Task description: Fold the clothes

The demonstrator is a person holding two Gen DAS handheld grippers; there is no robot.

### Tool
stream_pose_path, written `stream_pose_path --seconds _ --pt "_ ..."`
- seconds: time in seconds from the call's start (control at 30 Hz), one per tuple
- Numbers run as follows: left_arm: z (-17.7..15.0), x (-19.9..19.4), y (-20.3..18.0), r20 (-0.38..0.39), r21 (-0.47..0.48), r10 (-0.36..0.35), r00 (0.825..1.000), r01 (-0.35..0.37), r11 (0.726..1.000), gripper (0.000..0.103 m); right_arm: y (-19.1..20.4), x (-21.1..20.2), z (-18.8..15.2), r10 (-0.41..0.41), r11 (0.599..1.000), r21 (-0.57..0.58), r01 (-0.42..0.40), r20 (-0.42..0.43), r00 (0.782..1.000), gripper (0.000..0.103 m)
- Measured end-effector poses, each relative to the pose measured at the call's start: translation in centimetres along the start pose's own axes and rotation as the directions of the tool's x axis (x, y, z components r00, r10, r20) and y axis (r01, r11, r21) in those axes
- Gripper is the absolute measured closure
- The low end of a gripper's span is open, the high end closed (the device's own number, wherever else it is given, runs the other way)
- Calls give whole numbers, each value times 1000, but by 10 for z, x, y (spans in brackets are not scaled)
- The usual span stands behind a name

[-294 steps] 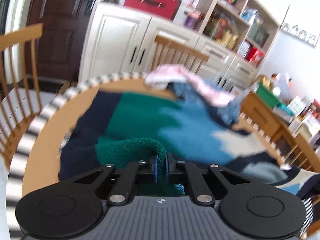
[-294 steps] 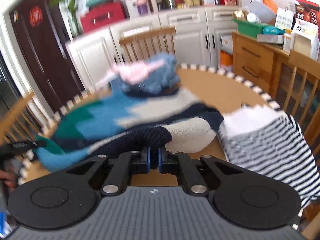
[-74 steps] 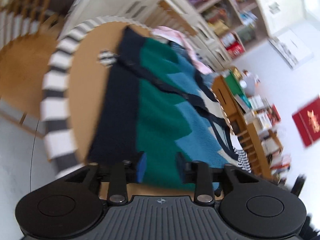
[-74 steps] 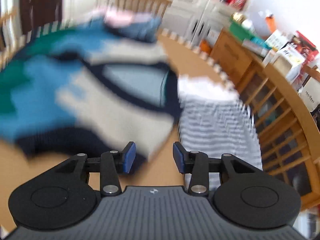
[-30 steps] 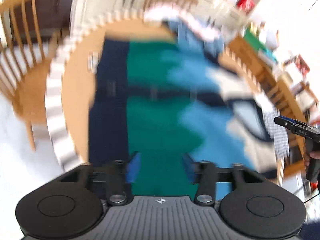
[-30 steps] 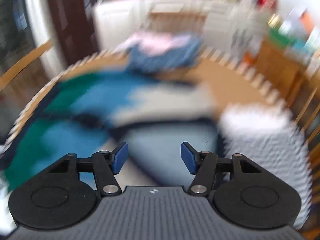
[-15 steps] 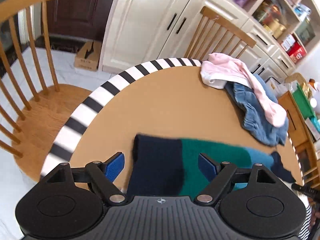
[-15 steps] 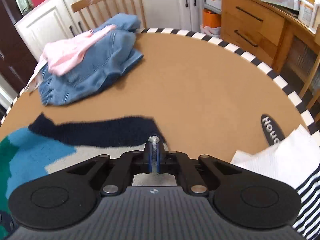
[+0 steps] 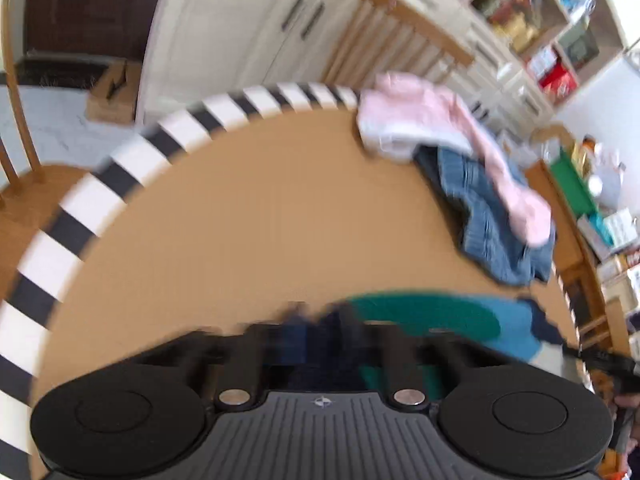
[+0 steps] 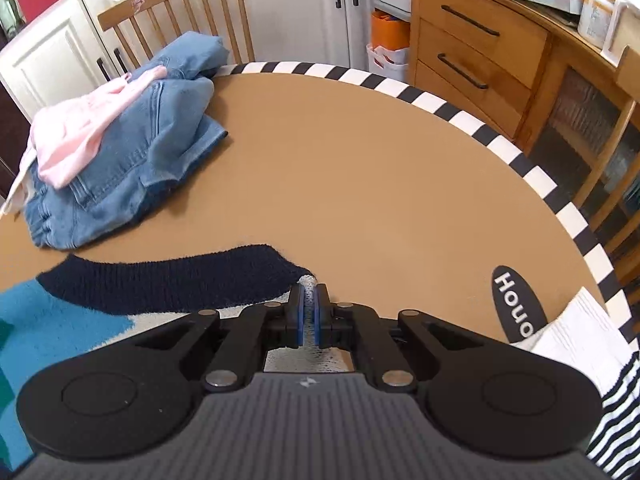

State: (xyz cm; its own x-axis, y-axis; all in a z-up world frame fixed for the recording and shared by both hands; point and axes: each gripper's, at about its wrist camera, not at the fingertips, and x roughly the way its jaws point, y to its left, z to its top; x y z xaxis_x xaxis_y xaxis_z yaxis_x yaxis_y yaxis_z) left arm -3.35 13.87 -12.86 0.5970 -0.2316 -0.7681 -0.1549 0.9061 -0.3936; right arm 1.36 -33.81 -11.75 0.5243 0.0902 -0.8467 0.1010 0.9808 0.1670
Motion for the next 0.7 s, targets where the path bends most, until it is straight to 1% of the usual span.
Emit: stream_pose_path --seconds 0.07,0.1,0.13,0.17,0.2,0.23,0.27,0.33,0.37,0.4,0.43,0.47,0.5,0.53,0.57,0.6,0.63,0.67,0.7 --pt "-2 2 -8 0 27 23 1000 -23 999 90 1 -4 2 15 1000 2 -15 17 1000 98" --pt "-1 -5 -10 49 60 66 997 -69 996 90 3 -6 3 34 999 6 -35 31 999 98" --pt "1 -11 -12 99 92 107 989 -116 989 91 5 -8 5 57 998 13 -58 43 997 98" --pt "4 -15 -13 142 128 155 978 -173 977 92 7 -10 7 79 997 20 -80 55 995 98" --pt "7 -17 -15 181 161 211 961 -241 957 93 10 -10 8 86 996 10 -87 72 994 98" --pt "10 -13 -15 195 182 242 950 -277 943 94 18 -7 9 53 998 -34 -51 81 995 98" --pt "14 -9 -16 210 202 271 940 -312 928 97 25 -3 9 22 997 -76 -15 90 996 98" --pt "16 1 -17 208 204 291 934 -333 921 97 30 11 6 -21 997 -77 27 82 996 98" --pt "13 6 -19 205 209 300 932 -341 917 97 33 18 5 -42 996 -77 48 78 996 96" --pt "11 10 -21 203 213 309 929 -349 912 97 34 18 4 -54 995 -77 62 98 994 94" --pt "9 8 -20 204 204 316 927 -356 912 96 34 17 5 -67 995 -73 74 102 993 88" --pt "7 5 -20 206 195 323 924 -362 912 94 35 15 5 -79 994 -69 87 107 991 73" --pt "4 2 -20 207 186 330 921 -368 911 87 34 8 5 -94 992 -73 103 121 988 67" --pt "2 -1 -19 209 176 337 918 -374 911 73 33 -5 4 -101 990 -81 114 148 984 64" --pt "1 -12 -18 222 155 333 917 -370 916 64 30 -20 1 -87 991 -85 103 179 980 64" --pt "-2 -27 -17 234 135 321 918 -358 924 49 25 -40 -7 -41 995 -76 58 204 978 64" --pt "-5 -45 -16 247 113 303 921 -337 935 42 21 -60 -14 4 998 -67 12 229 973 64" --pt "-15 -66 -17 248 85 287 925 -316 945 39 16 -81 -21 49 998 -60 -35 255 966 63" --pt "-24 -86 -18 249 57 272 930 -295 954 33 9 -100 -36 94 995 -40 -87 272 958 61"
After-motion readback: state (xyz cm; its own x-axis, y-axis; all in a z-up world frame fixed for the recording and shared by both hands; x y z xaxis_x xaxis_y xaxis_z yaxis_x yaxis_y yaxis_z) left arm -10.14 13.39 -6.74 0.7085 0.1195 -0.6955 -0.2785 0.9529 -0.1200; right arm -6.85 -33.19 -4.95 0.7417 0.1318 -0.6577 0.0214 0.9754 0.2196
